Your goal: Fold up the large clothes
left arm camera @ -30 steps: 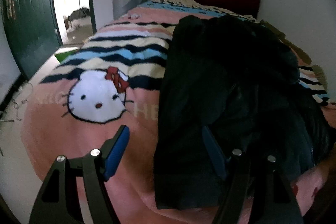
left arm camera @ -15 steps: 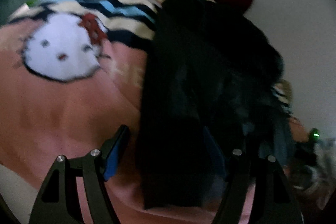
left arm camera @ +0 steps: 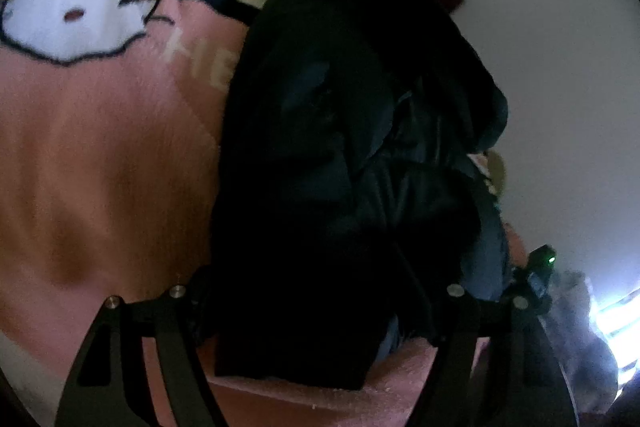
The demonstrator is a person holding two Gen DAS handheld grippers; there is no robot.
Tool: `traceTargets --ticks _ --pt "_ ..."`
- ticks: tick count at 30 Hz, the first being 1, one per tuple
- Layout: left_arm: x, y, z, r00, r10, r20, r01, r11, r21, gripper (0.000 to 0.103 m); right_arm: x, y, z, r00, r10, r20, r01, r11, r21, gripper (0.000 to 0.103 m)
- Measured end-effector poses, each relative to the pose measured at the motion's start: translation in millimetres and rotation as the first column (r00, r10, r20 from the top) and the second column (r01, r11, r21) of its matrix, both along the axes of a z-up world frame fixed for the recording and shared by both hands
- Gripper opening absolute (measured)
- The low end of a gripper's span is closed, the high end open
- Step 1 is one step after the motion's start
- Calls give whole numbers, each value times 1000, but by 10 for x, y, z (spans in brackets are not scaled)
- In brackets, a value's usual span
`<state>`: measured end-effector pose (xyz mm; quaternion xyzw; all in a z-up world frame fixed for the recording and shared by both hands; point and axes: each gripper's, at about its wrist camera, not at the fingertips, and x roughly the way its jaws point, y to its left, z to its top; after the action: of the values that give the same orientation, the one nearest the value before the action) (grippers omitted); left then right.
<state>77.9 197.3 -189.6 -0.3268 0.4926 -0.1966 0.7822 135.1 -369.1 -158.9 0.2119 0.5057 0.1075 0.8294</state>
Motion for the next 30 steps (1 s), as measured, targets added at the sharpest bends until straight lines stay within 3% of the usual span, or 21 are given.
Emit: traceTargets --ticks 8,10,12,15,18,20,24,28,30 --pt "138 -68 92 1000 -21 3 21 996 -81 73 31 -151 16 1000 -21 -11 22 994 111 100" --pt "101 -73 99 1000 -24 3 25 997 -79 71 31 -168 20 1000 -21 -14 23 991 133 94" --pt "78 -91 111 1000 -25 8 26 997 -74 71 33 -181 2 1000 -16 -26 19 988 156 77" --pt "34 -106 161 999 -19 32 22 997 -80 70 -8 -197 -28 999 -9 -34 14 984 178 64" --pt "37 -156 238 998 -7 59 12 996 -89 55 -39 -168 -39 999 13 -37 -6 982 189 59" --pt "20 -156 285 997 2 73 5 996 -91 39 -27 -155 -36 999 25 -36 -18 982 189 55" --pt "-7 -173 307 997 16 81 -8 995 -96 33 -55 -124 38 999 38 8 -39 977 209 35" --pt "18 -162 252 999 19 51 -14 995 -101 33 -20 -137 9 999 39 9 -41 978 206 34" --pt "-1 -97 203 999 31 30 -28 995 -92 38 1 -143 -26 999 36 0 -36 977 209 42"
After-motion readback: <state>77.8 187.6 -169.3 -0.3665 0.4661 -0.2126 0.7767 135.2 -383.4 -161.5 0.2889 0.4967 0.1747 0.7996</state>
